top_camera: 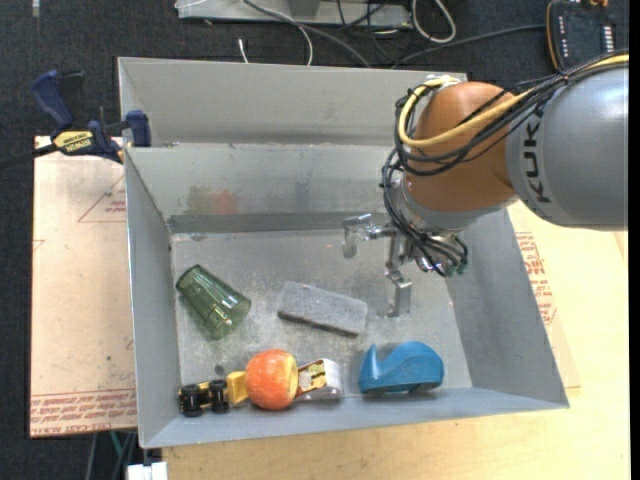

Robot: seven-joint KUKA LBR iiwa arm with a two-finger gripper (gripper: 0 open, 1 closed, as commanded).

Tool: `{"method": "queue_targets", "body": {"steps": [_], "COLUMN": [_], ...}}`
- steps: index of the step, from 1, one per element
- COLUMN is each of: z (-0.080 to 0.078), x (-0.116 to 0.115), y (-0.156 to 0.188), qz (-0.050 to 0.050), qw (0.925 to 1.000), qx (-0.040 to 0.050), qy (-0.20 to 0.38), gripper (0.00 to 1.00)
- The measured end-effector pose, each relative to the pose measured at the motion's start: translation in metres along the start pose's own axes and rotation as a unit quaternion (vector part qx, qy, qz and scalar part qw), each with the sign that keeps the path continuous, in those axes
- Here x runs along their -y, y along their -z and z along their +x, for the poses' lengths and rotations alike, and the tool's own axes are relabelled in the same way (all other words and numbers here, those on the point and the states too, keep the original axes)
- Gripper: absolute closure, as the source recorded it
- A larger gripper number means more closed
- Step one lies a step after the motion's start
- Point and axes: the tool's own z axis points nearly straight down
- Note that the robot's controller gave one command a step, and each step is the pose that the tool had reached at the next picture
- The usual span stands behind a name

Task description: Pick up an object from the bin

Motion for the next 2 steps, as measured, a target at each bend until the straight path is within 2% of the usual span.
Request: {"method": "queue_targets", "body": {"steps": [1,2], "z": [0.017,-0.003], "x": [-0.057,-0.047], "y": [-0.063,-0.093], "qz": [-0.007,-0.001], "qw": [0.9925,0.999], "qx": [-0.0082,0.0], "qy": [-0.121,-0.044], "gripper": [0.0,0.0]}}
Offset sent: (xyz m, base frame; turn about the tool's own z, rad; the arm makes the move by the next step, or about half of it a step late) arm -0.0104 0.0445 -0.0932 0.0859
